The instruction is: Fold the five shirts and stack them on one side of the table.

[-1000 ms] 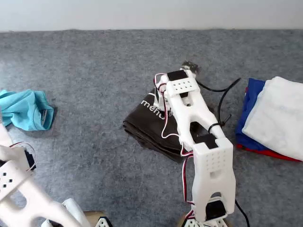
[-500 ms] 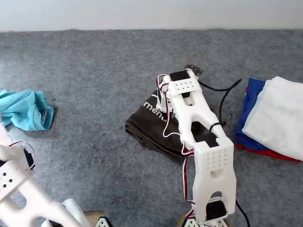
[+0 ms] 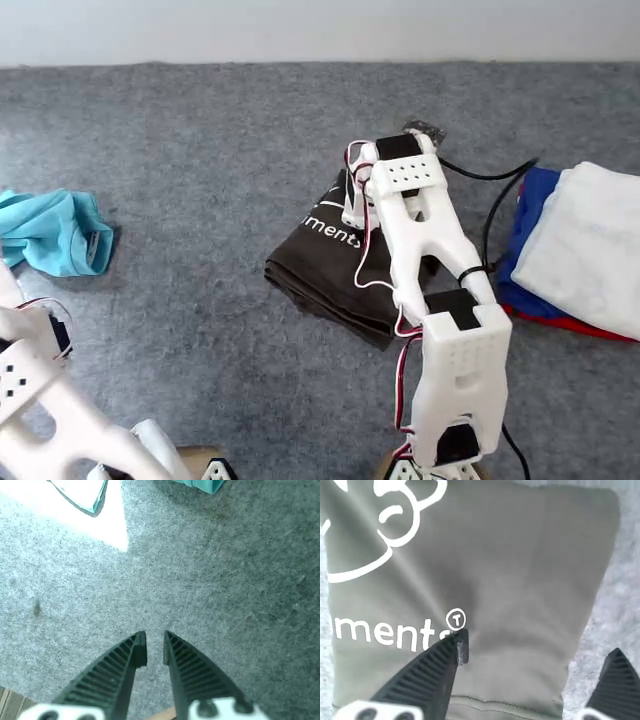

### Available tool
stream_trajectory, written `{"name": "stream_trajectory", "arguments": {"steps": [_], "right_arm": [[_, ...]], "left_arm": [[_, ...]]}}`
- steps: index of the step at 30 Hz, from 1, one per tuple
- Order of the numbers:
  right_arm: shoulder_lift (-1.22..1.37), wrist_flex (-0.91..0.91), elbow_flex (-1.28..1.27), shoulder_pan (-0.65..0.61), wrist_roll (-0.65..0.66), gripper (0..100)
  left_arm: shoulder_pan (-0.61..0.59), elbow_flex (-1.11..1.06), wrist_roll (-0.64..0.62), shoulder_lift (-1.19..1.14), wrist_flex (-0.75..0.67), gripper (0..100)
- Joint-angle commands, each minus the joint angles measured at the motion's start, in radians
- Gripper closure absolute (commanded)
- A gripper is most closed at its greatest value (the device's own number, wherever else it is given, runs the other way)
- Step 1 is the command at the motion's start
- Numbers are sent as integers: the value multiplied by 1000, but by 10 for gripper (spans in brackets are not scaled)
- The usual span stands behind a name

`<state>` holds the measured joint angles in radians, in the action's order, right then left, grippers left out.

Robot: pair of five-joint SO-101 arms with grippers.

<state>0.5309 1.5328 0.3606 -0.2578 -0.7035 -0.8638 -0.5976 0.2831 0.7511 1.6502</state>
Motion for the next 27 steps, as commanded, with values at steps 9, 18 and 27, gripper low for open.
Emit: {"name": "stream_trajectory", "arguments": {"steps": [9, 18, 27], "right_arm": [[74, -42, 6, 28, 38, 601], [243, -157, 8, 38, 34, 604], [302, -56, 109, 61, 40, 956]], "left_arm": [[-3, 13, 9, 8, -12, 928], [-3, 13, 9, 8, -12, 928], [-5, 13, 9, 8, -12, 928]]}}
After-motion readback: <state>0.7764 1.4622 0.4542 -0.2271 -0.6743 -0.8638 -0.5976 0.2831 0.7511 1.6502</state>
